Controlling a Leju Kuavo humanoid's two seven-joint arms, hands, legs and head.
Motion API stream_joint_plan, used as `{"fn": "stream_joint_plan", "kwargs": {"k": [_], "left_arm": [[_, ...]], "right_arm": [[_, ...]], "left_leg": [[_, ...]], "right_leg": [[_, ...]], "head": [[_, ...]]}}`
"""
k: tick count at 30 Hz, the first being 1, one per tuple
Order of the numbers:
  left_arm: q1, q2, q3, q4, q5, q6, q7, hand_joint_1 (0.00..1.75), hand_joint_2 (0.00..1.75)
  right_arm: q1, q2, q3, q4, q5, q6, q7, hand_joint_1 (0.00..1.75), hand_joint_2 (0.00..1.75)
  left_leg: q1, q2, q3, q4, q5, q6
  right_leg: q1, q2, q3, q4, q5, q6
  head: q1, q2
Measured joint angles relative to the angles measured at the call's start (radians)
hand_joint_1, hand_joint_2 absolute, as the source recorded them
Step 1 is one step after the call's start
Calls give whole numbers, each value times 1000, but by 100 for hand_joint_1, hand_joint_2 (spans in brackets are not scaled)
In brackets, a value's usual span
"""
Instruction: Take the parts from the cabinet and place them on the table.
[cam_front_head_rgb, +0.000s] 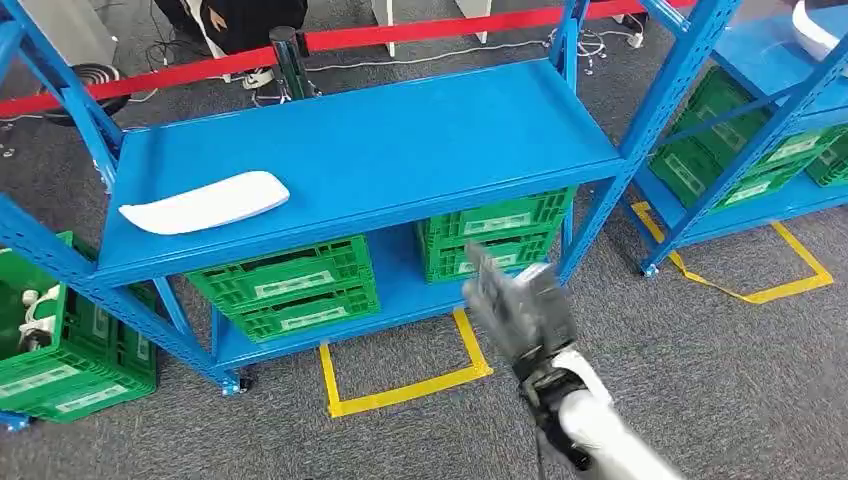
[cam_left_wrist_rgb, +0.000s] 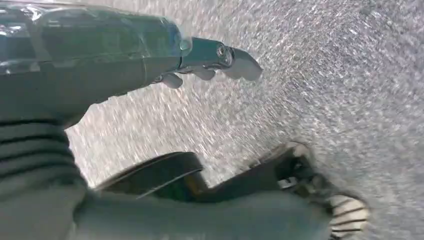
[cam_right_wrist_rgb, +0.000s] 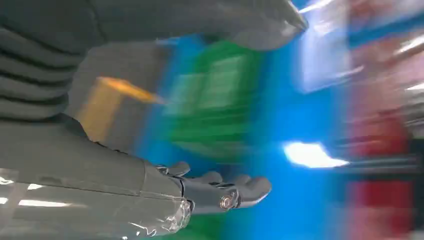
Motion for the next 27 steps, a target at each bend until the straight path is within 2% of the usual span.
{"fn": "stream_joint_plan", "kwargs": {"k": [2, 4, 7, 10, 16, 18, 23, 27], "left_arm": [[1, -1, 10, 0, 10, -1, 0, 0, 175], [6, 2, 21, 1, 13, -1, -1, 0, 175], [6, 3, 35, 2, 16, -1, -2, 0, 175], [6, 3, 49, 2, 16, -1, -2, 0, 175], [11, 5, 68, 2, 9, 23, 38, 0, 175], [15, 5, 68, 2, -2, 31, 57, 0, 175], [26, 3, 67, 2, -12, 37, 80, 0, 175], [30, 4, 67, 2, -11, 37, 84, 0, 175]], "right_arm": [[13, 30, 12, 328, -12, -1, -47, 0, 175], [21, 53, 17, 510, -13, -1, -54, 0, 175], [18, 82, 19, 655, -12, -4, -41, 0, 175], [11, 110, 25, 782, -10, -5, -34, 0, 175], [40, 139, 59, 970, 29, -68, 106, 0, 175], [67, 148, 65, 1031, 4, -65, 154, 0, 175], [89, 153, 65, 1083, -25, -28, 269, 0, 175], [96, 158, 66, 1113, -33, -19, 296, 0, 175]], "left_leg": [[-2, -8, 1, 1, 0, 0], [-3, -6, 1, 1, 0, 0], [-4, 7, 5, 1, -4, 0], [-6, 9, 8, 1, -5, 2], [-10, 5, 11, 1, -6, 3], [-10, 2, 10, 1, -6, 4], [-10, 4, 12, 1, -7, 4], [-11, 3, 12, 1, -7, 4]], "right_leg": [[-2, -9, 4, 0, -2, 3], [-4, -8, 3, 0, -2, 3], [-6, 6, 3, -1, -2, 3], [-7, 8, 4, -1, -3, 4], [-9, 8, 7, -1, -4, 7], [-10, 6, 8, -1, -4, 8], [-10, 8, 8, -1, -5, 9], [-10, 8, 9, -1, -4, 10]], "head": [[-1, 0], [4, 0], [3, 0], [2, 0], [2, 0], [2, 0], [2, 0], [2, 0]]}}
